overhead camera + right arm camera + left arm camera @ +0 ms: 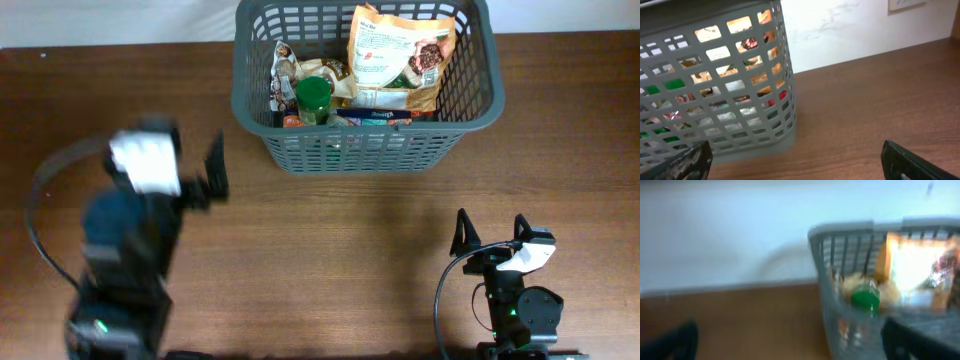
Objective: Pack container
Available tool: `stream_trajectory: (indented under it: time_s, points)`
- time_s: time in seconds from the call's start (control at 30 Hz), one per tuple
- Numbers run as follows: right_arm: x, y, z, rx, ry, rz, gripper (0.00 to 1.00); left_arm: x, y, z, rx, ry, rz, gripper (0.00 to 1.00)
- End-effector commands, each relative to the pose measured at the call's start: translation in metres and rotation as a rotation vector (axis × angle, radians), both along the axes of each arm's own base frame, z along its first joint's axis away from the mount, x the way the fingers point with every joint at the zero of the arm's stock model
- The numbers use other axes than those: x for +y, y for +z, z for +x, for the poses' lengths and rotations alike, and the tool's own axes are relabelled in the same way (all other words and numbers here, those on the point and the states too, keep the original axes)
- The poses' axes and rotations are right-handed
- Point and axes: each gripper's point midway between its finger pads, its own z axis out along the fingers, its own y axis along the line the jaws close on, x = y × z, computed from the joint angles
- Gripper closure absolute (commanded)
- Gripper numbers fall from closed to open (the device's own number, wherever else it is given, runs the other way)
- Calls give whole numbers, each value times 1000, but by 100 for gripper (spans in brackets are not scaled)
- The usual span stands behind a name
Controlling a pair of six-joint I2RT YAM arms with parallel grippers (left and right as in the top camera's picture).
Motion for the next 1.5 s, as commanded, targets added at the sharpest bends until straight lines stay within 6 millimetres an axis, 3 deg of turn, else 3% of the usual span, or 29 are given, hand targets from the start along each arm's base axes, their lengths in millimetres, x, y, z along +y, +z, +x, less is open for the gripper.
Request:
stream_trajectory:
  time_s: [0.0, 0.1, 0.17, 0.4, 0.8, 1.47]
  points:
    - [0, -2, 0, -2, -2, 7, 1, 2, -82, -29, 30, -16, 9, 1]
    - [0, -2, 0, -2, -2, 7, 1, 5, -122, -49, 32, -10, 11, 1]
    - [0, -2, 0, -2, -2, 7, 1, 9, -139, -57, 18, 4, 12, 1]
    - [0, -2, 0, -2, -2, 7, 1, 20, -201, -68, 32, 41, 13, 1]
    - [0, -2, 0, -2, -2, 7, 1, 39, -190, -68, -28, 122, 6, 1]
    - [0, -2, 0, -2, -2, 7, 1, 40, -188, -68, -36, 125, 6, 1]
